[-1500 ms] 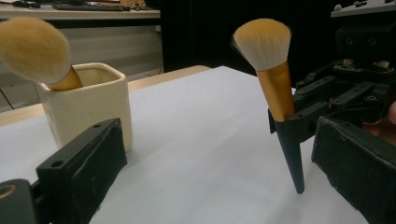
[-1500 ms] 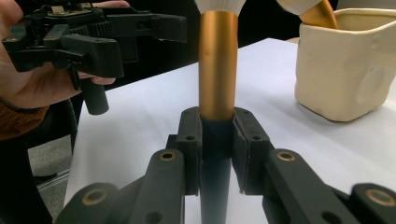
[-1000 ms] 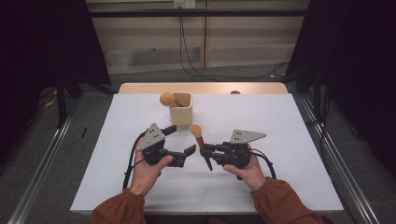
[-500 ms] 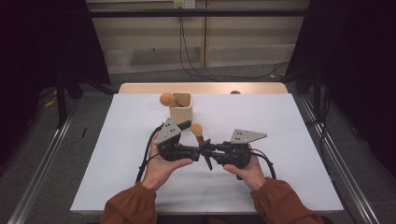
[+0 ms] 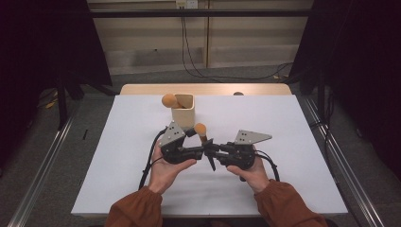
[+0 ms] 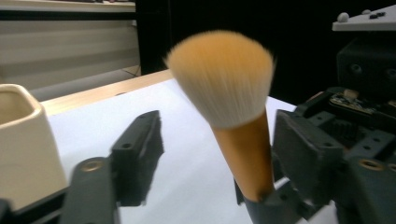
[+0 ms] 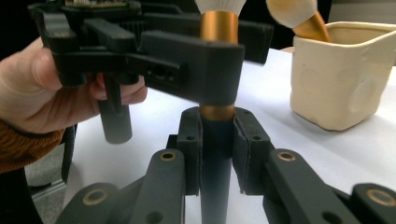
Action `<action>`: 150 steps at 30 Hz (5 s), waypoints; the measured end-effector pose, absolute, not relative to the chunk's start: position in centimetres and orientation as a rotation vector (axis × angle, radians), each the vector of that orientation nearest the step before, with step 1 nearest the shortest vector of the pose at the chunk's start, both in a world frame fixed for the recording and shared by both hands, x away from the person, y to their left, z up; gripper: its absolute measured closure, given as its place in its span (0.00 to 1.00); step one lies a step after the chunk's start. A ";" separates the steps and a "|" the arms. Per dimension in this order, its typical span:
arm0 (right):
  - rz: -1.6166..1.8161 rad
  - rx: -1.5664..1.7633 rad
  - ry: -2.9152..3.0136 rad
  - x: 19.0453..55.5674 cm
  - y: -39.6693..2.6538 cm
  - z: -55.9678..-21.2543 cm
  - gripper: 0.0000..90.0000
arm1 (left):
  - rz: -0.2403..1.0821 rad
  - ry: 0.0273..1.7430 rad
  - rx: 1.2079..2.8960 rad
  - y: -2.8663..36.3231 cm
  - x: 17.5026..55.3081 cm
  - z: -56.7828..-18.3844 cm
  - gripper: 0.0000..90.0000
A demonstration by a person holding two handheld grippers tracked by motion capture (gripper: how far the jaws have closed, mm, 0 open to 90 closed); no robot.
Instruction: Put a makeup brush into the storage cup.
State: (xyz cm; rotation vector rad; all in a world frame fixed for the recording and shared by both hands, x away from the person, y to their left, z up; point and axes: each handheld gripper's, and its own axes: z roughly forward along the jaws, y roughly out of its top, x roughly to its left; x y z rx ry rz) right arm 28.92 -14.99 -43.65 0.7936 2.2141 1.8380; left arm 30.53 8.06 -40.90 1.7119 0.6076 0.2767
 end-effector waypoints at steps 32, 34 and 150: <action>1.833 0.821 2.196 28.9 -14.7 -44.1 0.83 | 0.150 0.611 1.697 8.0 30.5 -41.2 0.77; 1.835 0.824 2.193 28.8 -14.7 -44.1 0.82 | 0.146 0.612 1.698 8.0 30.5 -41.1 0.77; 1.454 1.198 1.801 23.4 -27.6 -45.4 0.00 | 0.324 0.721 1.674 16.2 33.8 -36.7 0.77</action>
